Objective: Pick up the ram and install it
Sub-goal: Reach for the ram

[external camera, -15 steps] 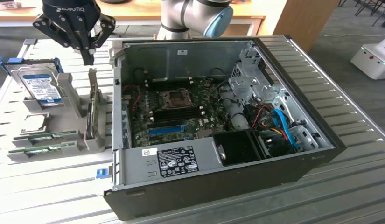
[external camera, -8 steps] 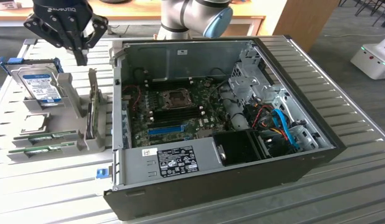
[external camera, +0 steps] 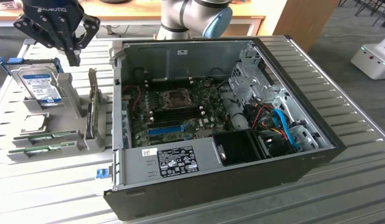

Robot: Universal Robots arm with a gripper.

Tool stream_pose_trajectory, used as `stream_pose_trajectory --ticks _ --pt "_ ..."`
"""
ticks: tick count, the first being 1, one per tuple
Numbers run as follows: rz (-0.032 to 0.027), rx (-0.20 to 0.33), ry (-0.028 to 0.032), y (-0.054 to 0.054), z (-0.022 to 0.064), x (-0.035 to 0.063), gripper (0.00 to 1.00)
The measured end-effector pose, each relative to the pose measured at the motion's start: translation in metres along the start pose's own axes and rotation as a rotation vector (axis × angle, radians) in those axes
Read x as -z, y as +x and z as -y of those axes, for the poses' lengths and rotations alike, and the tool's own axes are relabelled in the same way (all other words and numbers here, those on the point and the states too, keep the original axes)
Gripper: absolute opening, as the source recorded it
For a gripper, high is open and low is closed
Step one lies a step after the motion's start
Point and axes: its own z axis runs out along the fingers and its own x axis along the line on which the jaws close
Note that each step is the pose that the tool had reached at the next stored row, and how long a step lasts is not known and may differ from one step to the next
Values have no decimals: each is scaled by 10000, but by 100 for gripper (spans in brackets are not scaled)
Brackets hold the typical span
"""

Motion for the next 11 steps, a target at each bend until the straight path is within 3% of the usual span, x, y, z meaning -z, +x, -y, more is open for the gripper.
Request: stream_pose_trajectory --ticks 11 --pt "0 0 0 198 15 -8 10"
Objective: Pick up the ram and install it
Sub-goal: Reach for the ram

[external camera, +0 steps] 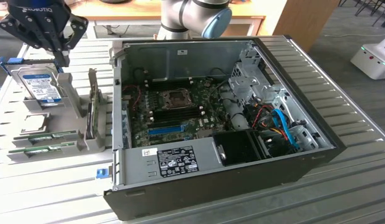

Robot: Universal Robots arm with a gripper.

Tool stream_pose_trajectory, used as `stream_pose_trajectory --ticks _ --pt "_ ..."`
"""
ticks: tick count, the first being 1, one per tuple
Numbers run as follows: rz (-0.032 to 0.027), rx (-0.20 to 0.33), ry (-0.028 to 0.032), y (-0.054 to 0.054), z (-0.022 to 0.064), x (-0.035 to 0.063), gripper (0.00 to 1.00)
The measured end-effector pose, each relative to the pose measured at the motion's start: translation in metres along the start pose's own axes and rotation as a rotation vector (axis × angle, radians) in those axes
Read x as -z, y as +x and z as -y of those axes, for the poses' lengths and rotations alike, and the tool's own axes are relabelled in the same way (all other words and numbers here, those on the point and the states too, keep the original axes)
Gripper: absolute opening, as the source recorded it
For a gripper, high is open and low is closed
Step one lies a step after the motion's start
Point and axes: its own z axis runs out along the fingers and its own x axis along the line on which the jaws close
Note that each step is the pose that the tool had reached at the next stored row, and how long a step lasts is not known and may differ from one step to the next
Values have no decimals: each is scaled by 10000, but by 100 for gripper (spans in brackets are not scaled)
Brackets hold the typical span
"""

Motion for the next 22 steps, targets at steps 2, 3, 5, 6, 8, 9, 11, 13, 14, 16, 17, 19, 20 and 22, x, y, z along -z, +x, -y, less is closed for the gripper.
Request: stream_pose_trajectory --ticks 2,3,5,6,8,9,11,13,14,16,17,19,20,22 --pt "0 0 0 38 3 -2 10" --pt "1 0 0 56 4 -2 10" --pt "0 0 0 93 7 -3 10" --pt "0 1 0 111 9 -4 10" --pt "0 1 0 149 12 -6 10" --pt "0 1 0 168 13 -6 10" --pt "-1 1 1 205 16 -8 10" --pt "0 1 0 242 19 -9 10" --pt "0 0 0 261 20 -11 10" --pt "0 0 0 295 23 -12 10" --pt "0 0 1 310 24 -12 10" --pt "-1 0 1 343 26 -14 10" --pt "0 0 0 359 28 -15 10" --pt "-1 1 1 392 30 -16 10"
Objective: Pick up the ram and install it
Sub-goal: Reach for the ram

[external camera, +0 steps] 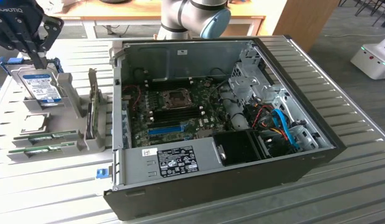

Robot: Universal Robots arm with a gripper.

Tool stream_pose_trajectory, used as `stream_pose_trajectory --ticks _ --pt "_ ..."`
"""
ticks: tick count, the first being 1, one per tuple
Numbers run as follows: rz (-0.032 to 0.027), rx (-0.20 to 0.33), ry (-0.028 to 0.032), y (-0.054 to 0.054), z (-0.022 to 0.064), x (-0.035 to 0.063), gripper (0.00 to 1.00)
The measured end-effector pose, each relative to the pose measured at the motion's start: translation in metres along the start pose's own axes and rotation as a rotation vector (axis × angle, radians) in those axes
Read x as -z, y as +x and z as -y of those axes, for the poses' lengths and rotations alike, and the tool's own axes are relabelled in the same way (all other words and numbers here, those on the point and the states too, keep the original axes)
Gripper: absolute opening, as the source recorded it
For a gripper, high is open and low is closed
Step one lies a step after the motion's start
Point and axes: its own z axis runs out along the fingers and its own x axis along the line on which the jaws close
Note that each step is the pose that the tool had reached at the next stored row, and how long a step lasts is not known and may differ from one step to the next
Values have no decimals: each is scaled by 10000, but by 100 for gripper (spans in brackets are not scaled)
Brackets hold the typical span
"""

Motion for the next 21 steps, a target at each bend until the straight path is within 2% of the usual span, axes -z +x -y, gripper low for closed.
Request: stream_pose_trajectory --ticks 21 --pt "1 0 0 294 23 -11 10"
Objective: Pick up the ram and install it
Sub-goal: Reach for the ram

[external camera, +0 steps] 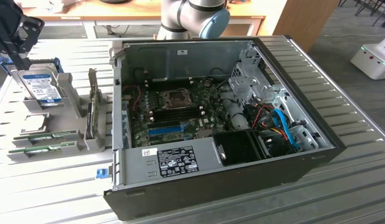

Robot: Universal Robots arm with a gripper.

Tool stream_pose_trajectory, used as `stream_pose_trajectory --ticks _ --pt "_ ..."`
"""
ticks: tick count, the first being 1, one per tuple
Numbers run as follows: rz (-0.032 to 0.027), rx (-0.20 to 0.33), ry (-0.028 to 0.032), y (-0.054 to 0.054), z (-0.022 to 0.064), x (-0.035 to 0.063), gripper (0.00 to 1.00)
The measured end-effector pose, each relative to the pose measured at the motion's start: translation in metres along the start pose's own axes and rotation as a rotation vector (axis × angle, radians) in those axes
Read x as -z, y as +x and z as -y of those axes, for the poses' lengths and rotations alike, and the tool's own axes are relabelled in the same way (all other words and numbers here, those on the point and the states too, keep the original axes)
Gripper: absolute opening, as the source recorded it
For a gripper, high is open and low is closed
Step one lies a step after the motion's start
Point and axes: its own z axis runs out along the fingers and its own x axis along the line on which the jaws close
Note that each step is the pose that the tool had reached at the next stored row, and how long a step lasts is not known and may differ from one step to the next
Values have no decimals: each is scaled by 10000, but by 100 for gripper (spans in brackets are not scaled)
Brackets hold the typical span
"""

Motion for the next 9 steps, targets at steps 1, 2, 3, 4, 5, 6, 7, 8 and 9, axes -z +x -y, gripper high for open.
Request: stream_pose_trajectory --ticks 1,2,3,4,5,6,7,8,9 --pt "0 0 0 14 1 0 10" --pt "-1 0 0 29 2 -1 10" --pt "-1 0 0 43 3 -1 10" --pt "0 0 0 56 4 -2 10" --pt "-1 0 0 66 5 -2 10" --pt "0 0 -1 67 5 -2 10" --pt "0 0 0 67 5 -2 10" --pt "0 0 -1 67 5 -2 10" --pt "0 -1 0 68 5 -2 10"
